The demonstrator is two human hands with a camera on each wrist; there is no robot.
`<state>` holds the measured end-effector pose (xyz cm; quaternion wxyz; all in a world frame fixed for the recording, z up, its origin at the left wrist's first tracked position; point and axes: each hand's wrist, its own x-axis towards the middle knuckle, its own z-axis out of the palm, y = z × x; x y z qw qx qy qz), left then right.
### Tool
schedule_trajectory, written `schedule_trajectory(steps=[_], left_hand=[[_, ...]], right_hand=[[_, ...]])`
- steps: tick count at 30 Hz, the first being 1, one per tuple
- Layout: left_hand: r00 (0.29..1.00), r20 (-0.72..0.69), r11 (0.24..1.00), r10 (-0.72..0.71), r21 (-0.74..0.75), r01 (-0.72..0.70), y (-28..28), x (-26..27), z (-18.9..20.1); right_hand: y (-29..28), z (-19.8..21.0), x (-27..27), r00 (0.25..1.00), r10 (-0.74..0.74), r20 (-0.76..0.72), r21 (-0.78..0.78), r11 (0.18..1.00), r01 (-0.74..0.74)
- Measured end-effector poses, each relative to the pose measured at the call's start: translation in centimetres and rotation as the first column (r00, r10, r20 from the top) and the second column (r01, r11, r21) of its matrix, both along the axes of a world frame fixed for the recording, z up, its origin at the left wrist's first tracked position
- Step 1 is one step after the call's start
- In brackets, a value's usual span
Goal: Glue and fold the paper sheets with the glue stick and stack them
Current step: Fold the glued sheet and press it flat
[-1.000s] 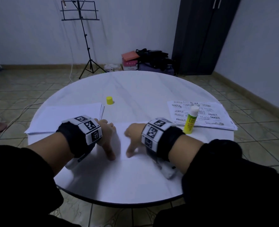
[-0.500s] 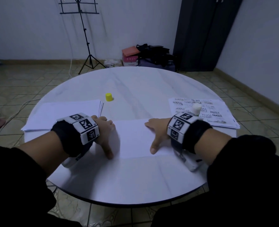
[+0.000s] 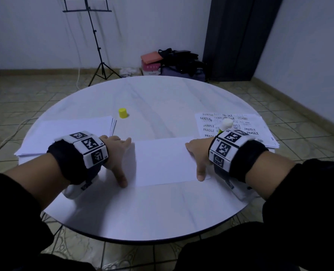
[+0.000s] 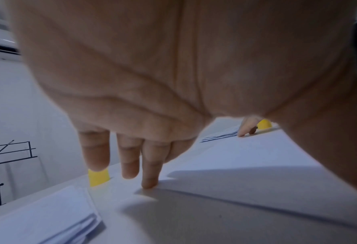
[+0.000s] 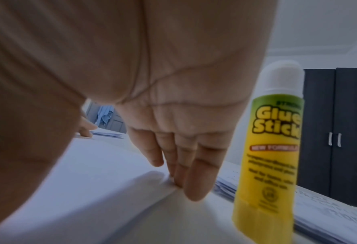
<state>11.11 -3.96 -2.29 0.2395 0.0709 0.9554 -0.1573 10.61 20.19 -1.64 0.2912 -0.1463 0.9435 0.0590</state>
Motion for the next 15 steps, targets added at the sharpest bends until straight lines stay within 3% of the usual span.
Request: schedule_trajectory(steps=[7, 10, 12, 15], left_hand=[[1.0, 0.009, 0.998, 0.025, 0.06, -0.025, 0.2, -0.2, -0.1], [0.996, 0.035, 0.99, 0.078, 0.111, -0.081, 0.4, -0.1, 0.2], [0.994, 0.034, 0.979, 0.108, 0.172, -0.113, 0.7, -0.1, 0.6], [0.979, 0.053, 0.917, 0.195, 0.345, -0.202, 0.8, -0.6, 1.1]], right_hand=[[-1.7, 1.0, -0.1, 0.999, 0.016, -0.05, 0.107, 0.994, -0.011], [-2.3, 1.6, 0.1, 0.999, 0.042, 0.032, 0.152, 0.987, -0.047], [-2.4, 1.7, 0.3, 0.998, 0.036, 0.05, 0.153, 0.987, -0.044], [-2.2, 1.5, 0.9, 0.997, 0.049, -0.065, 0.156, 0.987, -0.038]])
